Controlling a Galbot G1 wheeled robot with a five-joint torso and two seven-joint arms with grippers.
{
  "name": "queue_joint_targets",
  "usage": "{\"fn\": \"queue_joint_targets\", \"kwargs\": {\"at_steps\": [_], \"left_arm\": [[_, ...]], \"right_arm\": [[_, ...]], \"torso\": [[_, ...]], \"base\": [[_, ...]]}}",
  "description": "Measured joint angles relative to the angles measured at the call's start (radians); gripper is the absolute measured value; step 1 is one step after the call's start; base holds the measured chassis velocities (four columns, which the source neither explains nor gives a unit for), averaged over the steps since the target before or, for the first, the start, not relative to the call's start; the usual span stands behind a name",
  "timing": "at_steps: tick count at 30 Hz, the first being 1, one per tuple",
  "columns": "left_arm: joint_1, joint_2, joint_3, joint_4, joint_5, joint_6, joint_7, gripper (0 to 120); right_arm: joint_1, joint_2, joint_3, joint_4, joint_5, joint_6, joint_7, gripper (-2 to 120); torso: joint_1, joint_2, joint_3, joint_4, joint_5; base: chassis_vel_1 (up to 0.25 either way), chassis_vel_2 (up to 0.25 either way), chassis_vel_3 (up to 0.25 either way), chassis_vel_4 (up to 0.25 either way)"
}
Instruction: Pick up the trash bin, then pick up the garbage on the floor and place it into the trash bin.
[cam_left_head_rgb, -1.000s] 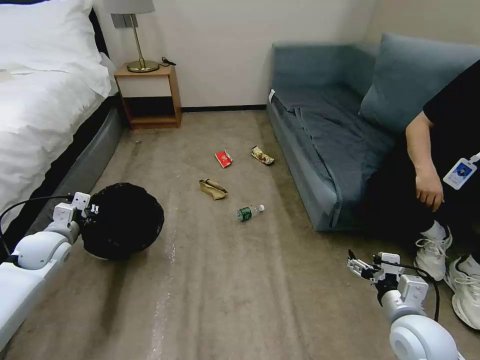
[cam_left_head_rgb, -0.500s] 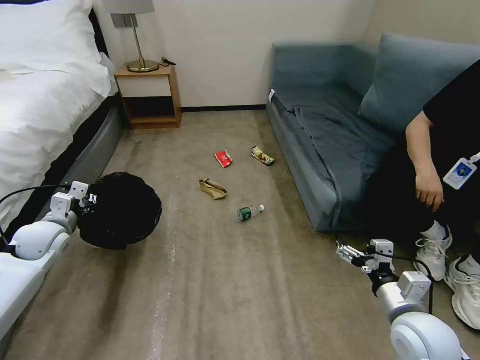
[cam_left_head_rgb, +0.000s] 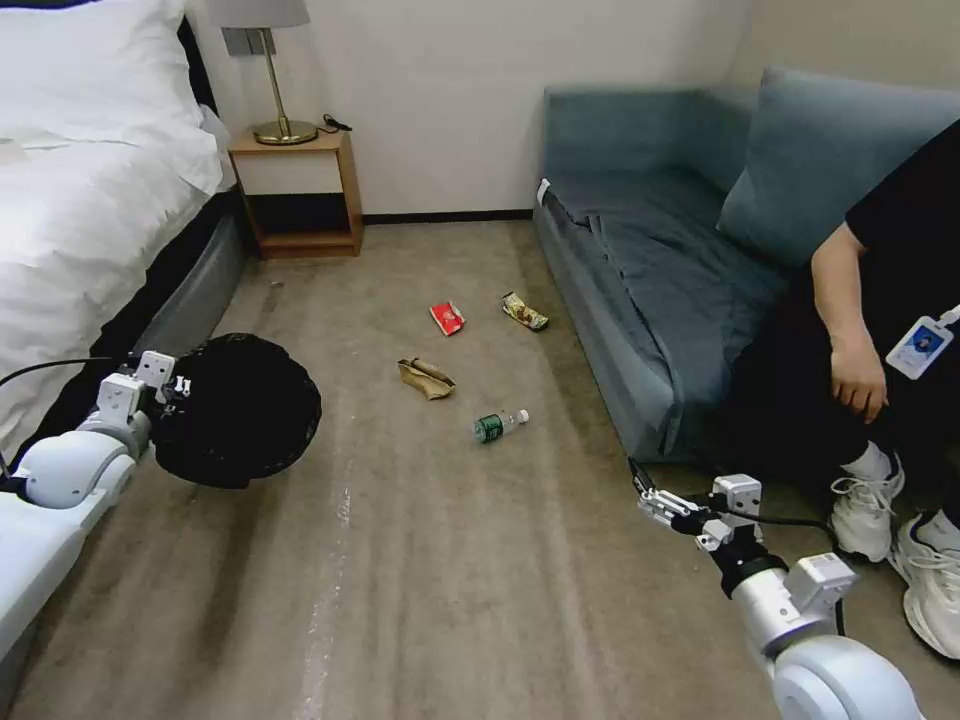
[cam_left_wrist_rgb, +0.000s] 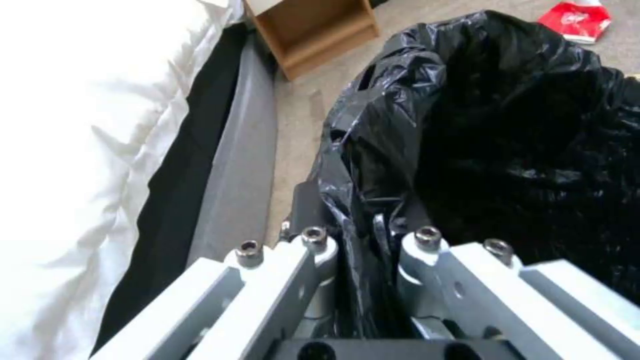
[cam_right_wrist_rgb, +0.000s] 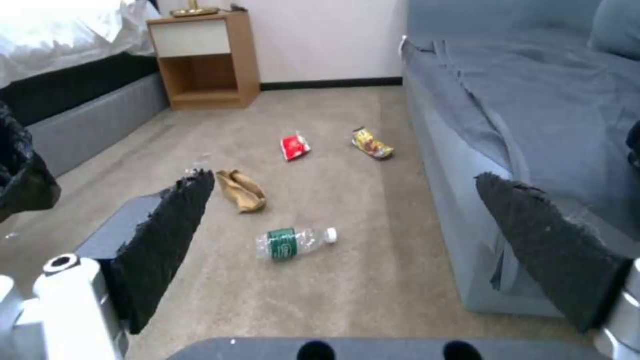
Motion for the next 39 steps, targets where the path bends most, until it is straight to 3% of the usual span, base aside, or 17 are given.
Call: {"fn": "queue_joint_targets", "kwargs": {"at_steps": [39], "left_arm": [[0.090,-0.010,-0.054,-0.023,0.042,0.003,0.019,7]], "right_arm": [[-0.003,-0.028,-0.038,-0.007,-0.011,0.004,-0.019,100]], "torso": [[0.000,0.000,0.000,0.0000,0.0000]], "base": [[-0.002,0.005,0.006,-0.004]]}}
